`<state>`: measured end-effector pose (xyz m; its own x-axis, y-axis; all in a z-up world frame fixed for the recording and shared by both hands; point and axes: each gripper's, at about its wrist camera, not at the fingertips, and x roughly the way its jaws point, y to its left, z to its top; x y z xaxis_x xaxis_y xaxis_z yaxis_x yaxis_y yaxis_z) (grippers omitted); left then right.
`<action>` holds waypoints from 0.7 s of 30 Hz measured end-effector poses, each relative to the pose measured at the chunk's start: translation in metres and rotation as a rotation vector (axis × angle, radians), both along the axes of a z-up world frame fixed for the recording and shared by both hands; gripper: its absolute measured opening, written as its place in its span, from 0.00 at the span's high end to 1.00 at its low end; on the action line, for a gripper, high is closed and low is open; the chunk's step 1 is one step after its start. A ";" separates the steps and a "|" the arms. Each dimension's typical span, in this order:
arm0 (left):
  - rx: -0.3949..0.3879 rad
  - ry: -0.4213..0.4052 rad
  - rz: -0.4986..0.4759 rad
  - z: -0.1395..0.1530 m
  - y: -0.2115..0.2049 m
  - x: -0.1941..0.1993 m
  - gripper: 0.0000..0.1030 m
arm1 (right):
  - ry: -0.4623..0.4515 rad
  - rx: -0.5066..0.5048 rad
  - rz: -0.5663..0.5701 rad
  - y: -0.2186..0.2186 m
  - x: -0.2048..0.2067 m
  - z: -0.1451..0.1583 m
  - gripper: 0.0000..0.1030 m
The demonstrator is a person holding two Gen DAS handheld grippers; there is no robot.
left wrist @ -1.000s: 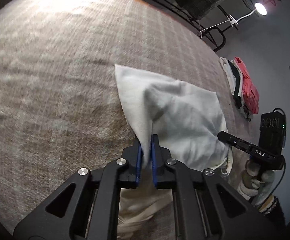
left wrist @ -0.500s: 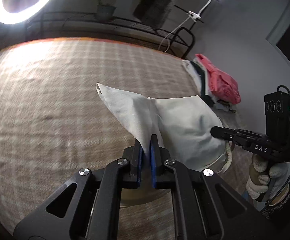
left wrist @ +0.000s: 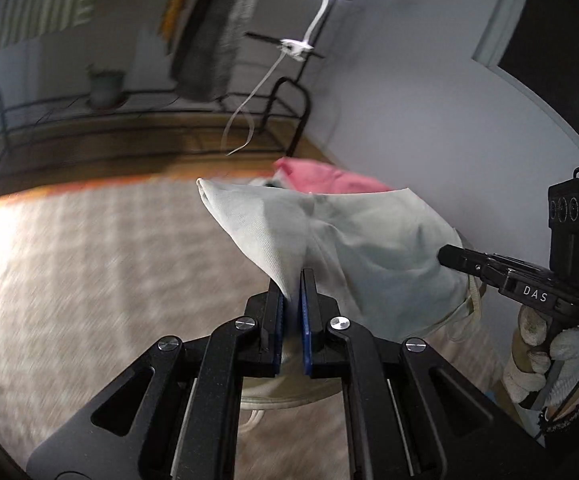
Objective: Fold small clothes
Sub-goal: 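Carry the camisole onto the stack of folded clothes and lower it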
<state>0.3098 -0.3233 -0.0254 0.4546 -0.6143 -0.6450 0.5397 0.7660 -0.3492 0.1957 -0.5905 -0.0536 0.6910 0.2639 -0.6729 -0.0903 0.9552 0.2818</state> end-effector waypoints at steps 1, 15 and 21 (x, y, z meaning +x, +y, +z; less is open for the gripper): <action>-0.006 -0.012 -0.010 0.003 -0.019 0.008 0.95 | -0.013 -0.008 -0.023 -0.014 0.005 0.005 0.98; 0.039 -0.102 0.021 -0.027 -0.162 0.083 0.95 | -0.091 -0.120 -0.216 -0.145 0.074 0.011 0.98; 0.186 -0.036 0.076 -0.071 -0.174 0.100 0.86 | -0.012 -0.169 -0.324 -0.168 0.113 -0.025 0.83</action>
<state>0.4103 -0.4968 -0.0960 0.5198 -0.4492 -0.7267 0.4876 0.8545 -0.1794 0.3084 -0.7582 -0.0784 0.7289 -0.0844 -0.6793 0.2220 0.9679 0.1179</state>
